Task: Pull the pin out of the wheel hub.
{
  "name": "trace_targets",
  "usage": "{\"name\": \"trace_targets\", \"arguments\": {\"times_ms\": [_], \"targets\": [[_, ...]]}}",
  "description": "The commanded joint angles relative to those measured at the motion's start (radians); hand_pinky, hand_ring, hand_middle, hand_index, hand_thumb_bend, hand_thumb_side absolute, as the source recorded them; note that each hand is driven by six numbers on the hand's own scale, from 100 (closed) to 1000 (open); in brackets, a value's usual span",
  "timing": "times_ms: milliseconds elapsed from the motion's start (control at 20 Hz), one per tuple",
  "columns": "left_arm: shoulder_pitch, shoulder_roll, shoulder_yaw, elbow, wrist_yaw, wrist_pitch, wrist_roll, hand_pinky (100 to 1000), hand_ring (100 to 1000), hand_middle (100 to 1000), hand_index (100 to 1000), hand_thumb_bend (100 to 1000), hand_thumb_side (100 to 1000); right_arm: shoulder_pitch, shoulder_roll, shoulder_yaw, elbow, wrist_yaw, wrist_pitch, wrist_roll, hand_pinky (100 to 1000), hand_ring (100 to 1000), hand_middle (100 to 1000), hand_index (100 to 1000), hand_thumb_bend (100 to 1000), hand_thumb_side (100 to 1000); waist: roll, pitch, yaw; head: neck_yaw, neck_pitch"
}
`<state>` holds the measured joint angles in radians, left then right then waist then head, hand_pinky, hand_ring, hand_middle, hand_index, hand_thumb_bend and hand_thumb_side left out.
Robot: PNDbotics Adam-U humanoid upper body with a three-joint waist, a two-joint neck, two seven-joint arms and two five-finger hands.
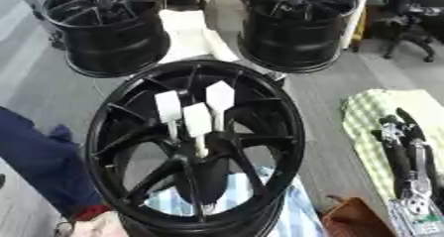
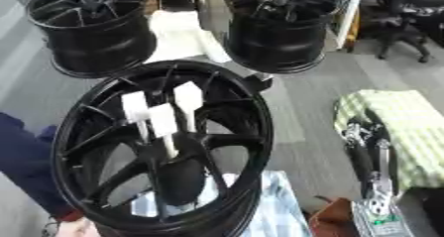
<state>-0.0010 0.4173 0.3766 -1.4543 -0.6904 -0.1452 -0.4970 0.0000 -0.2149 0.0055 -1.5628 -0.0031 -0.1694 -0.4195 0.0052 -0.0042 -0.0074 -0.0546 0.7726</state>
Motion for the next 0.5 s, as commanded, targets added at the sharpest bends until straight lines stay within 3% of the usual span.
{"name": "trace_targets", "arguments": {"times_ms": [50,500], "targets": [[-0.004,-0.001,0.026,-0.057,0.017,0.002,-0.006,703,1000,722,861,101,881,-0.011,-0.007,-0.007,-0.02,-0.004,0.0,-0.002,726,635,691,920,100,663,0.001,0.0,0.002,0.002,-0.003],[-0.008,-0.049,0.032,-0.127,0.119,0.037,-0.019,699,1000,708,857,100,878,-0.01,-0.005,-0.008,-0.019,-0.005,0.0,-0.002,726,635,691,920,100,662,-0.003,0.001,0.005,0.004,-0.003]]}}
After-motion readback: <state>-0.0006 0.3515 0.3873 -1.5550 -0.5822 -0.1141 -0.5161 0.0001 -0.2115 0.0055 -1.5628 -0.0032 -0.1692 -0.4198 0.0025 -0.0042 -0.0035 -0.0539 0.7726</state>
